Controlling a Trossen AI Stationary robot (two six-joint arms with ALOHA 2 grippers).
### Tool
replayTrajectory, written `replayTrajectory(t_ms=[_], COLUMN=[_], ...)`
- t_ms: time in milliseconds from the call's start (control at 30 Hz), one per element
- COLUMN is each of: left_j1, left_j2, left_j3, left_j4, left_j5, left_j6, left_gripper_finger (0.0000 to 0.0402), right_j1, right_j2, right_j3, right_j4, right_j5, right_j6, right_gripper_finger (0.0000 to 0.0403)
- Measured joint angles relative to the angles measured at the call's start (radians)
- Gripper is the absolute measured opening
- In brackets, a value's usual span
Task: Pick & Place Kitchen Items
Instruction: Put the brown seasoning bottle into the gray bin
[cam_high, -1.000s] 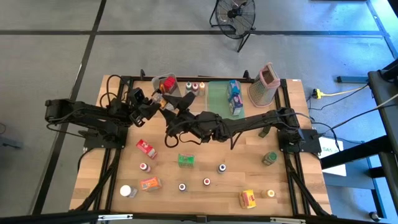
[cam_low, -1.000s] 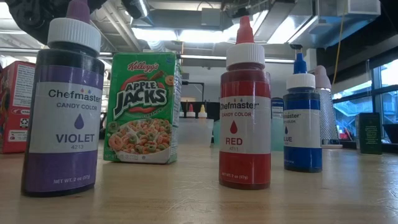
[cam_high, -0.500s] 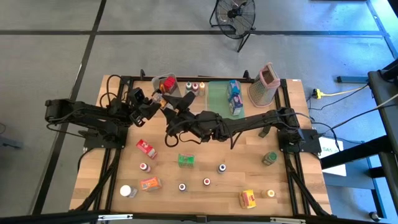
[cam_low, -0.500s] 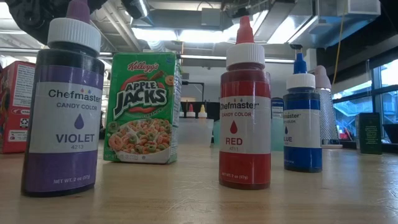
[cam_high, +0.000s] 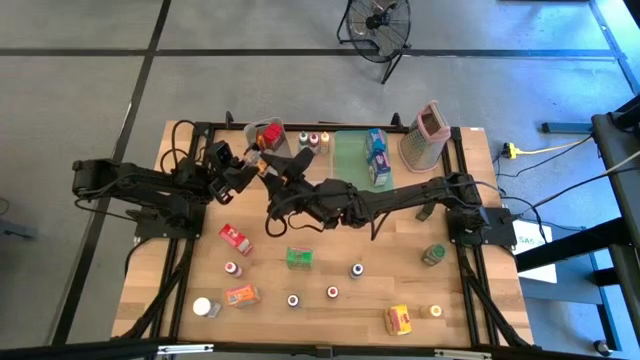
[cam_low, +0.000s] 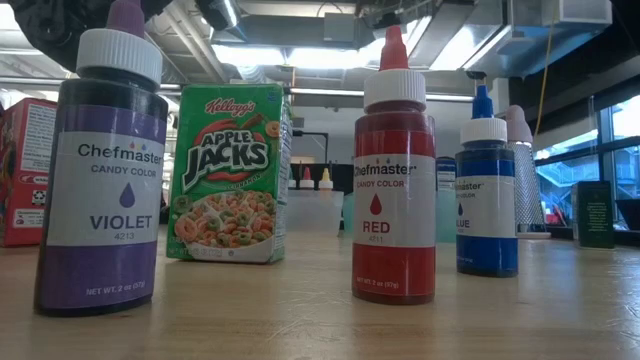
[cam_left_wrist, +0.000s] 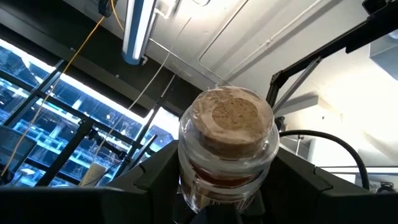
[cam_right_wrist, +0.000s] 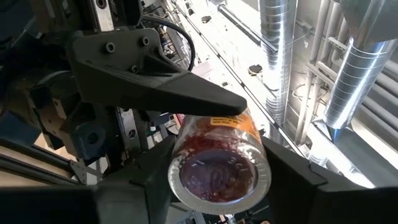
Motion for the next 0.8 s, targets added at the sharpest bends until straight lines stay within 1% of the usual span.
replayTrajectory(t_ms=[67,300,600,800], left_j1=[0.000,0.000,0.000,0.000], left_j2=[0.000,0.000,0.002,0.002], left_j3=[0.000,0.000,0.000,0.000], left_j4=[-0.001,-0.004,-0.010,-0.012], left_j5=[0.004,0.010,0.015,0.043], left_j6=[0.000,0.002,0.011,0.013], left_gripper_finger=[0.0194,0.0194,0.0203,0.0206], right_j1=[0.003,0.009,0.014,0.028], right_j2=[0.000,0.000,0.000,0.000], right_j3=[0.000,0.000,0.000,0.000], right_j4=[0.000,0.000,-0.004,-0.005], right_j5=[0.001,0.005,0.041,0.060], right_j6=[0.000,-0.010,-0.003,-0.003], right_gripper_finger=[0.0194,0.0194,0.0194,0.0194])
